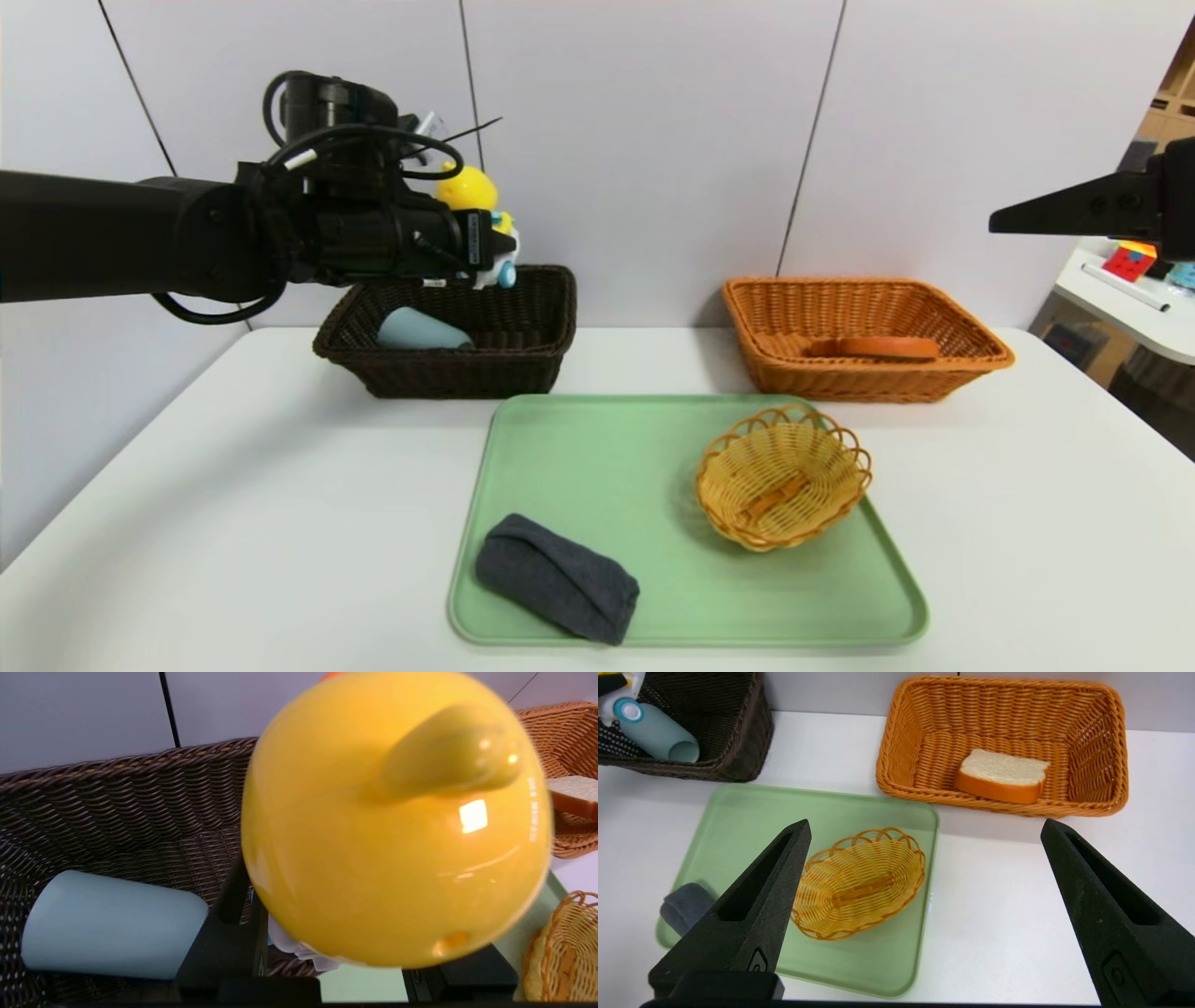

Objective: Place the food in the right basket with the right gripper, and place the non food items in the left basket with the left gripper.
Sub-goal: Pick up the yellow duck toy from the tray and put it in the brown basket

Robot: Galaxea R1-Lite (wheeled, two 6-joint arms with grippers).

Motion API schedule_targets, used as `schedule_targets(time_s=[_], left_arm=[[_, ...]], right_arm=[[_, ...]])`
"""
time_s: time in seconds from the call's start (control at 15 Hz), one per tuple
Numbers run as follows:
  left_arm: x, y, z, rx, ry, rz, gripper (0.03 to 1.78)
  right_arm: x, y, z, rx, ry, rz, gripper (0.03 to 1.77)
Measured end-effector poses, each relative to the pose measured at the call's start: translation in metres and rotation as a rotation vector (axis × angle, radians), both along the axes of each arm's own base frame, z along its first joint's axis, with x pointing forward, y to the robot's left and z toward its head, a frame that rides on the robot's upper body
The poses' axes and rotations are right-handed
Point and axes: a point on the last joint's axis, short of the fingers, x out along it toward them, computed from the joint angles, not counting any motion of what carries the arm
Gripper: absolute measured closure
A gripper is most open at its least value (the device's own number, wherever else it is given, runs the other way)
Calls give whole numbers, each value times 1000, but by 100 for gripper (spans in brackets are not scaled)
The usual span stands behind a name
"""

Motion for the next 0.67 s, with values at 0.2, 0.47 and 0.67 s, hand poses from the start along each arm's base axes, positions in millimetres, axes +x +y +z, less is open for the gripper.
schedule_targets(time_s=[0.2,0.47,0.67], left_arm=[[19,-6,-14,15,20,18,106],[33,-12,-32,40,55,22,106],[39,-12,-41,58,74,27,106]], right_arm=[[-2,-4,-7,-41,42,-11,10],[-5,-8,-21,-106,184,-17,10],[-7,-8,-27,-128,250,-12,10]])
